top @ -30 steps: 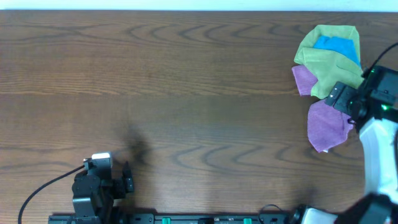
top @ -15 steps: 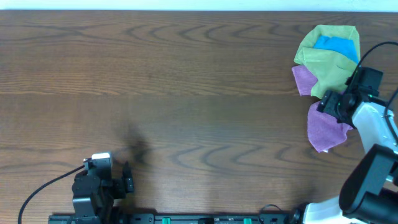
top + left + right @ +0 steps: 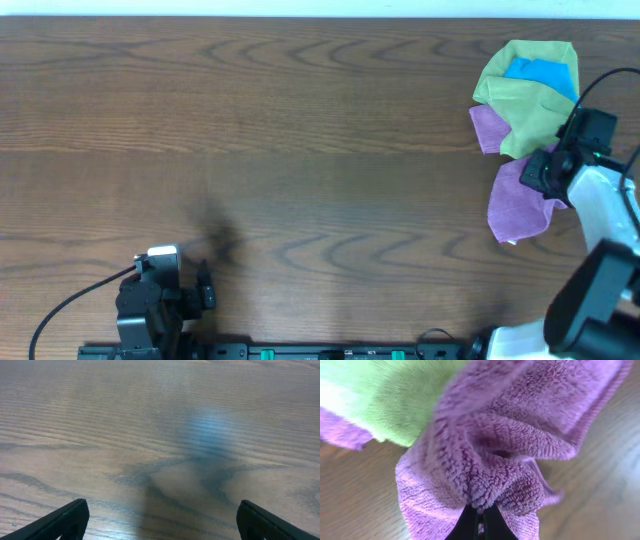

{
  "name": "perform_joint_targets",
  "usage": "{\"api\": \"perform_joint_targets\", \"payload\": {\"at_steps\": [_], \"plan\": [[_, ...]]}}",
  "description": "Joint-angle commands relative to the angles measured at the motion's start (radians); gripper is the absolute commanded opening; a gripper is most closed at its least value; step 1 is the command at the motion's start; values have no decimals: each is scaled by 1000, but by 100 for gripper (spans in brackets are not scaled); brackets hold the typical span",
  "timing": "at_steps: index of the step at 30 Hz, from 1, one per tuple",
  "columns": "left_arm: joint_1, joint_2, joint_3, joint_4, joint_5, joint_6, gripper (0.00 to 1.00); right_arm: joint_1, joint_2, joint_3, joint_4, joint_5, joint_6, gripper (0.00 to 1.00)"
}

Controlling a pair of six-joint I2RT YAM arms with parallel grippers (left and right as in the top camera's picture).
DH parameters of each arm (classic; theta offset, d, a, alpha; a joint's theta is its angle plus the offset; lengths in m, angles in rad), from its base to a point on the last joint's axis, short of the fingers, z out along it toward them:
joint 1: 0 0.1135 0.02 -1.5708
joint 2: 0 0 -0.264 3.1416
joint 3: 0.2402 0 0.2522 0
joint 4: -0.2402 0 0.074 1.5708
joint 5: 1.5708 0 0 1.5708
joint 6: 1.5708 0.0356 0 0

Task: Fold the cloth
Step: 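Move the right gripper over the pink cloth and grasp its edge, then drag the pink cloth left toward table center with the right gripper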

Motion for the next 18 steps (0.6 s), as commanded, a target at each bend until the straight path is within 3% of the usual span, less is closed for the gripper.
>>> {"api": "perform_joint_targets", "payload": {"at_steps": [1, 9, 18], "plan": [[-4, -6, -13, -48, -23, 17, 95, -5, -126, -2, -33, -30, -3, 1], [-4, -6, -13, -48, -23, 17, 95, 64, -369, -2, -228, -91, -34, 1], [-4, -6, -13, -48, -23, 17, 95, 312, -568, -2, -372, -236, -37, 1]]}}
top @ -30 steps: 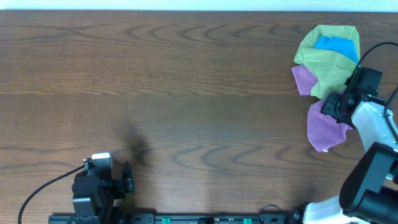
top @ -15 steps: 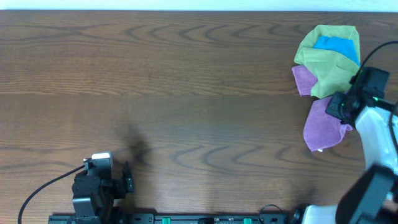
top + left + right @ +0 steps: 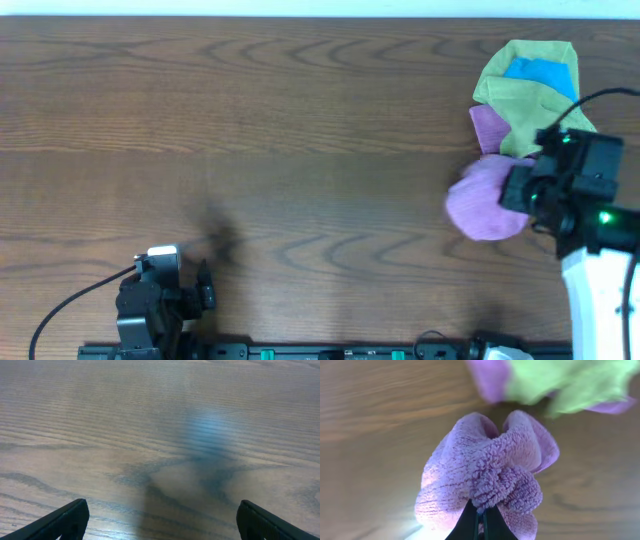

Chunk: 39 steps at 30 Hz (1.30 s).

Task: Fold the cloth
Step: 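Drag the pink cloth left toward table center with the right gripper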

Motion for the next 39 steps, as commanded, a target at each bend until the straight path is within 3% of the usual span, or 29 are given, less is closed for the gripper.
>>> {"api": "perform_joint_targets", "payload": {"at_steps": [1, 8, 13, 17, 22, 24, 25, 26, 28, 35, 39], "plan": [[-4, -6, -13, -48, -23, 17, 95, 109, -50, -2, -14, -101, -13, 1], [-4, -6, -13, -48, -23, 17, 95, 344, -31, -2, 60, -164, -4, 1], [-4, -6, -13, -48, -23, 17, 95, 461, 61, -1, 247, -171, 25, 1], [-4, -6, -13, -48, -23, 17, 95, 526, 167, 33, 386, -206, 48, 1], [-4, -6, -13, -48, -23, 17, 95, 554, 306, 79, 433, -162, 102, 2], [-4, -6, -13, -48, -23, 17, 95, 552, 363, 79, 427, -80, 137, 24], [-4, -6, -13, -48, -23, 17, 95, 549, 398, 79, 418, -32, 146, 53], [-4, -6, -13, -48, -23, 17, 95, 547, 418, 79, 412, -5, 156, 76], [-4, -6, -13, -48, -23, 17, 95, 547, 436, 79, 406, 5, 164, 95], [-4, -6, -13, -48, -23, 17, 95, 547, 404, 80, 399, 5, 164, 97], [-4, -6, -13, -48, -23, 17, 95, 547, 425, 78, 340, 5, 163, 90]]}}
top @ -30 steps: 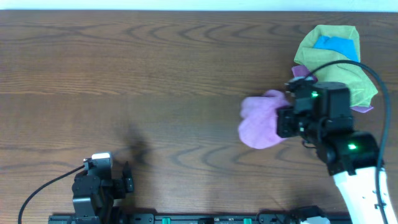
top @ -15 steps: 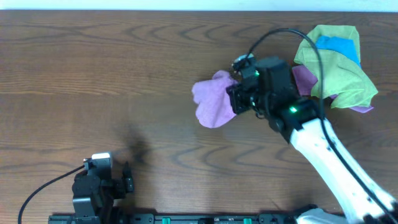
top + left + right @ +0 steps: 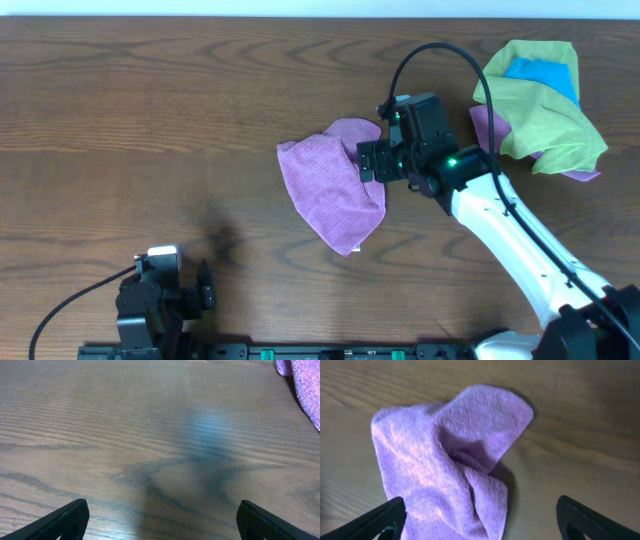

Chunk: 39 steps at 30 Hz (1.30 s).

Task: Fold the cloth
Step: 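Drag the pink cloth left toward table center with the right gripper, then release the pink cloth and spread it flat with the right gripper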

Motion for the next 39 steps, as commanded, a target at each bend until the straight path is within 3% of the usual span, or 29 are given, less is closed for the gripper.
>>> {"api": "perform_joint_targets", "payload": {"at_steps": [1, 3, 12, 17, 24, 29, 34, 36, 37, 38, 39], "plan": [[-4, -6, -13, -48, -23, 16, 95, 1, 17, 15, -38, 12, 15, 87], [-4, -6, -13, -48, -23, 17, 95, 1, 43, 15, -69, 5, 16, 82], [-4, -6, -13, -48, -23, 16, 95, -39, 177, 15, -68, -46, 35, 80], [-4, -6, -13, -48, -23, 17, 95, -83, 273, 15, -33, -83, 35, 61], [-4, -6, -13, -48, -23, 17, 95, -91, 300, 15, 34, -150, 35, 63], [-4, -6, -13, -48, -23, 17, 95, -90, 301, 15, 51, -192, 34, 58], [-4, -6, -13, -48, -23, 16, 95, -89, 303, 15, 51, -201, 34, 38], [-4, -6, -13, -48, -23, 17, 95, -89, 303, 15, 51, -201, 34, 22], [-4, -6, -13, -48, -23, 16, 95, -89, 303, 15, 51, -201, 34, 8], [-4, -6, -13, -48, -23, 17, 95, -89, 303, 15, 51, -201, 34, 1], [-4, -6, -13, -48, -23, 17, 95, -89, 302, 15, 51, -201, 34, 1]]}}
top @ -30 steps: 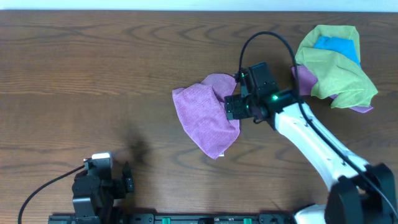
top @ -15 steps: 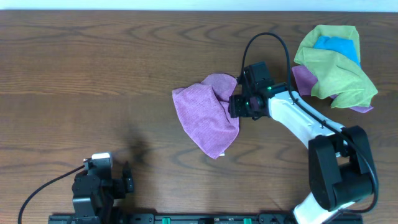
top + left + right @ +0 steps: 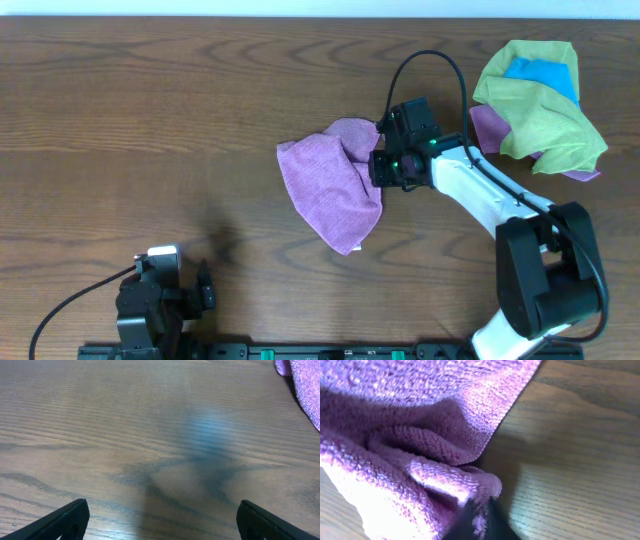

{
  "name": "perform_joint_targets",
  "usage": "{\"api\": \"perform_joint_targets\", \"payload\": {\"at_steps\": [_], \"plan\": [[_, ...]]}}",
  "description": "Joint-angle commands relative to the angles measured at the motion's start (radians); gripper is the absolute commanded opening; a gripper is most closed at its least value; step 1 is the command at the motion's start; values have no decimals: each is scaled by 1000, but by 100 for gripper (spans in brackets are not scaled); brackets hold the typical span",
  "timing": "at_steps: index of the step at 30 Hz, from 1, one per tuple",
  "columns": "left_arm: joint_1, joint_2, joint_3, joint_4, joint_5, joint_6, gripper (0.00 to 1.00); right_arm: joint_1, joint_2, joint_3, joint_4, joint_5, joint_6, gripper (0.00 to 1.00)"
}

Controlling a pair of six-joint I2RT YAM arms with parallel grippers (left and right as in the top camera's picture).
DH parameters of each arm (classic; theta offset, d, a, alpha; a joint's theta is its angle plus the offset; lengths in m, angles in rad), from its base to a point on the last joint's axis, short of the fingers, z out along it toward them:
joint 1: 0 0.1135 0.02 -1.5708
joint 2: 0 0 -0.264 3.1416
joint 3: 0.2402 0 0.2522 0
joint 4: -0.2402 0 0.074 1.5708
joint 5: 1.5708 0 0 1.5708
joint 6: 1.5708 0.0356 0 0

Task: Fold the cloth
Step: 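Release the pink cloth and spread it flat with the right gripper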

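A purple cloth (image 3: 333, 185) lies crumpled in the middle of the wooden table (image 3: 150, 120). My right gripper (image 3: 383, 166) sits at the cloth's right edge. In the right wrist view this gripper (image 3: 479, 517) is shut on a raised fold of the purple cloth (image 3: 410, 435). My left gripper (image 3: 204, 295) rests at the near left edge, far from the cloth. Its fingers (image 3: 70, 519) stand wide open over bare wood, and a corner of the purple cloth (image 3: 306, 385) shows at the top right of that view.
A pile of other cloths lies at the far right: a green one (image 3: 540, 115) on top, a blue one (image 3: 545, 72) and a purple one (image 3: 487, 128) under it. The right arm's cable (image 3: 430, 60) loops above the table.
My right gripper was open above the cloth's right side. It is now lower and shut on a fold at the cloth's right edge. The cloth has hardly shifted. The left arm is unmoved.
My right gripper was first shut on the purple cloth beside the pile at the right. Then it held the cloth bunched up, clear of the pile. Later the cloth lay in the table's middle with the gripper open. Now it grips the right edge.
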Motion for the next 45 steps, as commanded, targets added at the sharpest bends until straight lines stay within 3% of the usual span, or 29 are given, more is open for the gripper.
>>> {"api": "perform_joint_targets", "payload": {"at_steps": [1, 4, 11, 16, 17, 18, 19, 21, 25, 39, 45], "plan": [[-4, -6, -13, -48, -23, 17, 95, -3, 4, 14, -2, -10, -2, 1], [-4, -6, -13, -48, -23, 17, 95, -5, -15, 14, -26, 25, 3, 1], [-4, -6, -13, -48, -23, 17, 95, -5, -181, 14, -262, 373, 142, 1], [-4, -6, -13, -48, -23, 17, 95, -5, -319, 14, -454, 417, 178, 1], [-4, -6, -13, -48, -23, 17, 95, -5, -331, 14, -484, 418, 183, 8], [-4, -6, -13, -48, -23, 17, 95, -5, -341, 14, -520, 418, 187, 21], [-4, -6, -13, -48, -23, 17, 95, -5, -347, 14, -552, 418, 190, 42], [-4, -6, -13, -48, -23, 17, 95, -5, -348, 14, -610, 443, 214, 63], [-4, -6, -13, -48, -23, 17, 95, -5, -348, 14, -640, 512, 251, 73], [-4, -6, -13, -47, -30, 25, 95, -30, -348, 14, -532, 497, 242, 73], [-4, -6, -13, -35, -13, 24, 95, -137, -348, -14, -475, 407, 164, 70]]}}
